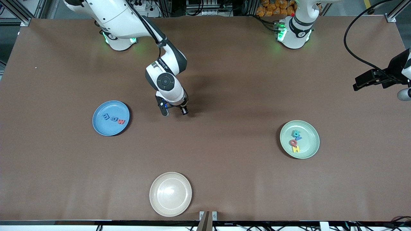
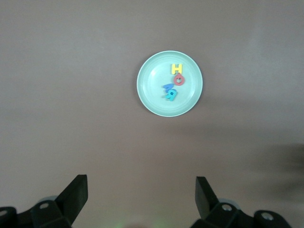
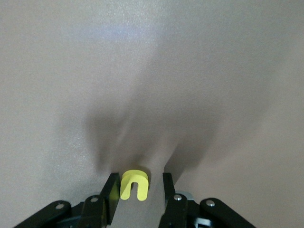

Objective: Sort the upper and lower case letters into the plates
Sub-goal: 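Close the right gripper on the yellow n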

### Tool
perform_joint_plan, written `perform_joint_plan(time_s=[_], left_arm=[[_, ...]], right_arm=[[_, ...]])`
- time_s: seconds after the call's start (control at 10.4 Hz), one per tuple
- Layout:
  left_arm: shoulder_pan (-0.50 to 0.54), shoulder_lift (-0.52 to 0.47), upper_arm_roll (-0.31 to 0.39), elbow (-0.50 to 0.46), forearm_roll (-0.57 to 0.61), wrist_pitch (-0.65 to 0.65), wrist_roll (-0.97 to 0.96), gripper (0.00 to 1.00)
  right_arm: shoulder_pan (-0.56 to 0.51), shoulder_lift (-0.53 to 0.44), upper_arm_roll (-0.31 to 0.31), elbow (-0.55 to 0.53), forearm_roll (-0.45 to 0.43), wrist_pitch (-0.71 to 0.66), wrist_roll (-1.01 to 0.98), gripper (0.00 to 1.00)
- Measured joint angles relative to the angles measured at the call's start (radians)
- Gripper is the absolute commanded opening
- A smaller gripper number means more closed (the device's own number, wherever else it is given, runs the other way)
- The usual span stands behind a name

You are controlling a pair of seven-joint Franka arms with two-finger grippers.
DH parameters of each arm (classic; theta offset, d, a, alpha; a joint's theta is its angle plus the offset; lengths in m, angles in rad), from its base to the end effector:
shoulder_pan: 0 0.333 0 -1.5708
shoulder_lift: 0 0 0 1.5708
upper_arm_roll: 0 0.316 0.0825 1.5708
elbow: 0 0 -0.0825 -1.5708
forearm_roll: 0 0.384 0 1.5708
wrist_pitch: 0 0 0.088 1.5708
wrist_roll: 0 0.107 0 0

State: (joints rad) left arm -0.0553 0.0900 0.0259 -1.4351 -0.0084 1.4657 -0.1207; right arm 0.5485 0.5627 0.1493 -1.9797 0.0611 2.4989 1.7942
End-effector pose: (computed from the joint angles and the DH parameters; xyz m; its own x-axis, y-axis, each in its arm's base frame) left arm 0.5716 -0.0185 0.6282 0.9941 0.0904 -0.0596 0.0905 -0.9959 -0.0011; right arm 0.4665 0.3887 0.1785 0.3875 -0.9163 -0.1014 -0.9163 -0.3949 0.0672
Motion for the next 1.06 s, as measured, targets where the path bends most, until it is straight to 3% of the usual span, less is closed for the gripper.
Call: perform_joint_plan(time_s=[0.58,1.06], left_arm=[[0.001,-0.002,0.029,0.001,0.008,-0.007,0.0,1.0],[-0.008,-0.008,0.029,0.001,0.008,-0.011,0.001,1.0]], right_arm=[[0.0,-0.001,0.001,0.0,-0.026,0.001,0.0,0.0],[-0.011,-0.004,0.001,0.053,-0.04,-0.07,-0.059,0.0]])
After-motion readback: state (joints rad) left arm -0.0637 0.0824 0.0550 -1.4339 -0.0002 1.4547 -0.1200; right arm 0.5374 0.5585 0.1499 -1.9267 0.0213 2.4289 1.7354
